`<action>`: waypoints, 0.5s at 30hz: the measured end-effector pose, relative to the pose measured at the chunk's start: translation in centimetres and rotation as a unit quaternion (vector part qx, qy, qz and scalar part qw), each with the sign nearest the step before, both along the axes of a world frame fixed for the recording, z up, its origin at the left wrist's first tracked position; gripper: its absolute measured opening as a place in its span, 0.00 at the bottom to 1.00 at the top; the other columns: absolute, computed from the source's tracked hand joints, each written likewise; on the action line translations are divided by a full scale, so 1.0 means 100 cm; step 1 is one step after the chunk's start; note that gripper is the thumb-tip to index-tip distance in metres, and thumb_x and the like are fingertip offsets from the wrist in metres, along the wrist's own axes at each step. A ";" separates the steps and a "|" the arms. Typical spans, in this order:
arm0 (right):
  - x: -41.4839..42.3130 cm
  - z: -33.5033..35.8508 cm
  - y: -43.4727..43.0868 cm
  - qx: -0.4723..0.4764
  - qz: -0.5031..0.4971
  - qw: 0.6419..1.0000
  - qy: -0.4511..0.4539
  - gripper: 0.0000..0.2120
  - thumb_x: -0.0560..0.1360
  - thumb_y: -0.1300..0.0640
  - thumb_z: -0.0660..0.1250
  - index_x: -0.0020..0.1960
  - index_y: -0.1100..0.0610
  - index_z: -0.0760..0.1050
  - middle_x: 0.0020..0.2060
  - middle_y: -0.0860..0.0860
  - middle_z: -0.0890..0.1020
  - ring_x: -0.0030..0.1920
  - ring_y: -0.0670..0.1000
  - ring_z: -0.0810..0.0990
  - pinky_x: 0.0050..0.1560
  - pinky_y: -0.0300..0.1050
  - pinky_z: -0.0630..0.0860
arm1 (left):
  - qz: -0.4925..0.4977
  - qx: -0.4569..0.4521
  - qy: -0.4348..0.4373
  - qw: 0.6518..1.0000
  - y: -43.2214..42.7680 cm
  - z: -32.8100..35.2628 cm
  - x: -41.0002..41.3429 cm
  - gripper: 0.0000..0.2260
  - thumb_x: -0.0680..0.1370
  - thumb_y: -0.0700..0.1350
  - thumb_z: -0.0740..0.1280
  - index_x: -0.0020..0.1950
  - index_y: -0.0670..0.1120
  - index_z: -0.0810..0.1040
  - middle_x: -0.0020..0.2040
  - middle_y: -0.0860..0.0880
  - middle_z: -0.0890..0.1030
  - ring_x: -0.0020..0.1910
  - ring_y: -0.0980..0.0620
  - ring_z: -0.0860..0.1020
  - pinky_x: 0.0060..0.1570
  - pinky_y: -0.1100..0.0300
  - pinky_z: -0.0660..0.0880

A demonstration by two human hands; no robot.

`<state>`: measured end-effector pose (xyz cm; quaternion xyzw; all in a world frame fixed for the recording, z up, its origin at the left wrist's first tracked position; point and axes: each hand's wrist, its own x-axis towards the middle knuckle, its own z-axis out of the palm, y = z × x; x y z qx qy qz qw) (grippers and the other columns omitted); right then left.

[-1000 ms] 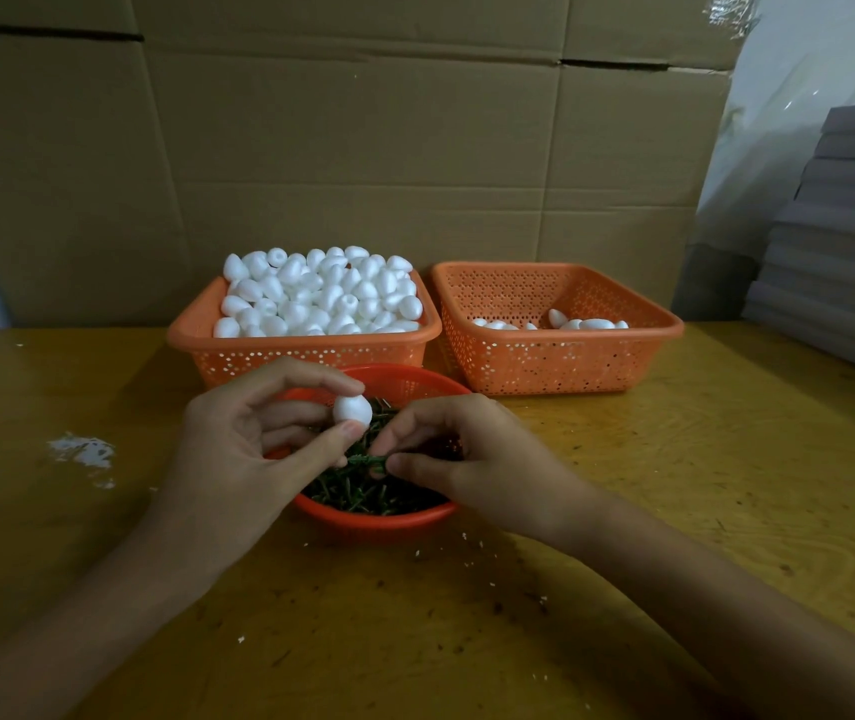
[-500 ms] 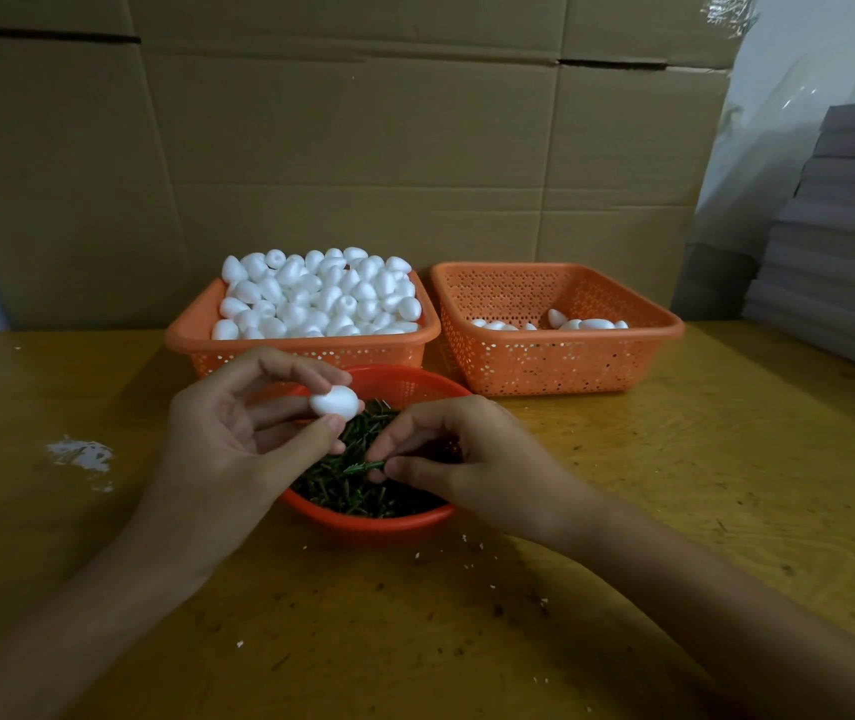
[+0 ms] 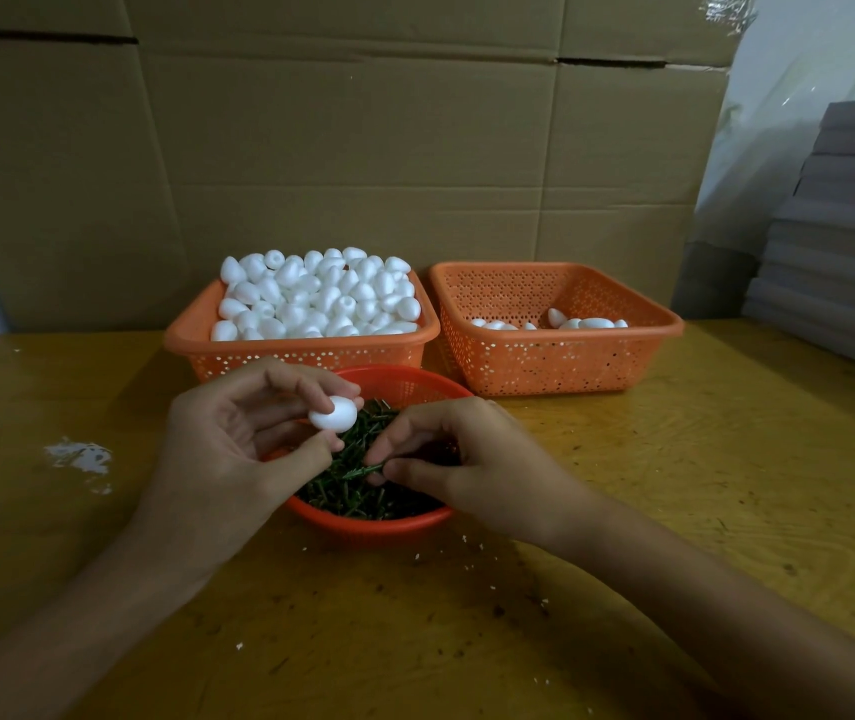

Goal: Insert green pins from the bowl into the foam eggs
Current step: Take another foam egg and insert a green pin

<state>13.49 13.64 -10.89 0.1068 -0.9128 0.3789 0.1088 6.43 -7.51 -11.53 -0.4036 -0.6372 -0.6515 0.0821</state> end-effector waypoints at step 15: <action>-0.002 -0.002 -0.001 0.010 -0.008 1.000 0.017 0.06 0.78 0.56 0.74 0.53 0.47 0.85 0.44 0.37 0.87 0.52 0.34 0.83 0.64 0.52 0.77 | -0.008 0.000 0.015 1.000 0.000 0.003 0.002 0.14 0.68 0.31 0.72 0.48 0.47 0.80 0.51 0.45 0.87 0.57 0.45 0.86 0.53 0.53 0.84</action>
